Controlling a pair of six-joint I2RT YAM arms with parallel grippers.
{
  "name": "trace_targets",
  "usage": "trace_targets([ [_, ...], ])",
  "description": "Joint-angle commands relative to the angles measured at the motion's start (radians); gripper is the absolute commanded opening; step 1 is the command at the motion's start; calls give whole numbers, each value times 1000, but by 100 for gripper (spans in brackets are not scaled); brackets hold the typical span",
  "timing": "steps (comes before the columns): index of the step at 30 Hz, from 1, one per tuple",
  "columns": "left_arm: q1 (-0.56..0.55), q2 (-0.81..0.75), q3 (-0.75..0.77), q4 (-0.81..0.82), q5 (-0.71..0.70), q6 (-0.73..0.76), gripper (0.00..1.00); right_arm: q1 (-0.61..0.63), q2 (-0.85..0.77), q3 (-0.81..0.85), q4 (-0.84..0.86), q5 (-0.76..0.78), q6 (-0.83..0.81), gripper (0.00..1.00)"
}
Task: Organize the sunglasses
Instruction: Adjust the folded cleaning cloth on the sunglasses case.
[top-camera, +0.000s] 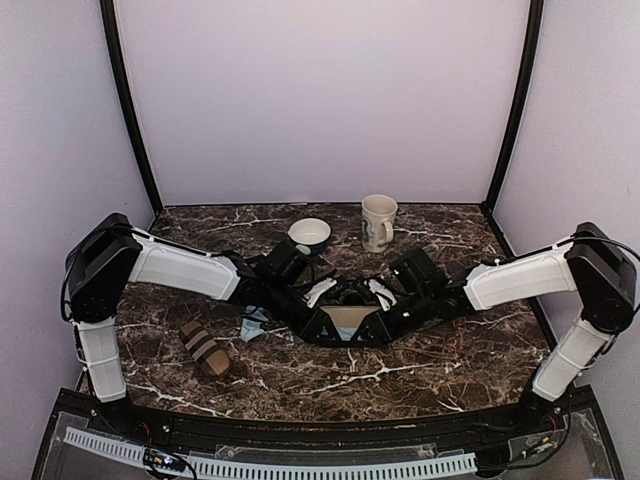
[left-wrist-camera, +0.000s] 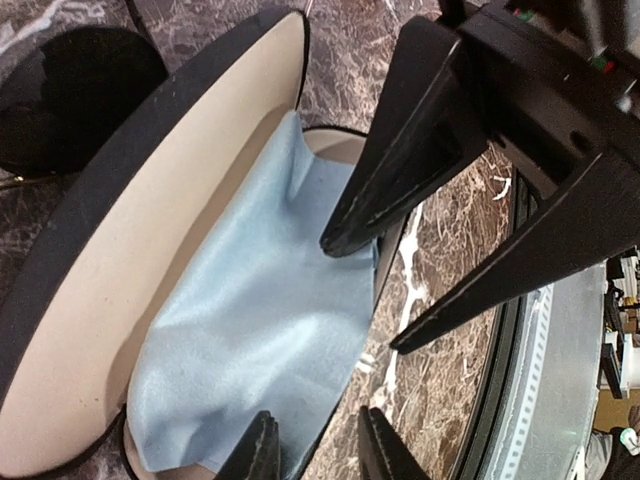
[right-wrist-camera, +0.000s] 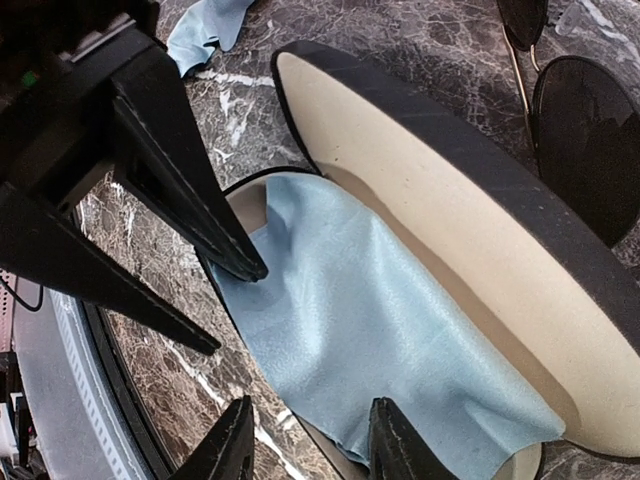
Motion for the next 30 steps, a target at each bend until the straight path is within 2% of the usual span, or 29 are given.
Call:
trace_targets([
  [1,-4,20,29,-61,45,27,27,-5,-2,-14,13,-12,-18,40],
  [13,-4,26,39,-93,60,33,25,-6,-22,-20,12,-8,-10,40],
  [25,-4,-4,49,-58,36,14,47,-5,-22,-18,10,10,-1,40],
  [30,-4,-14,50,-34,38,2,50,-6,-22,-21,8,14,0,40],
])
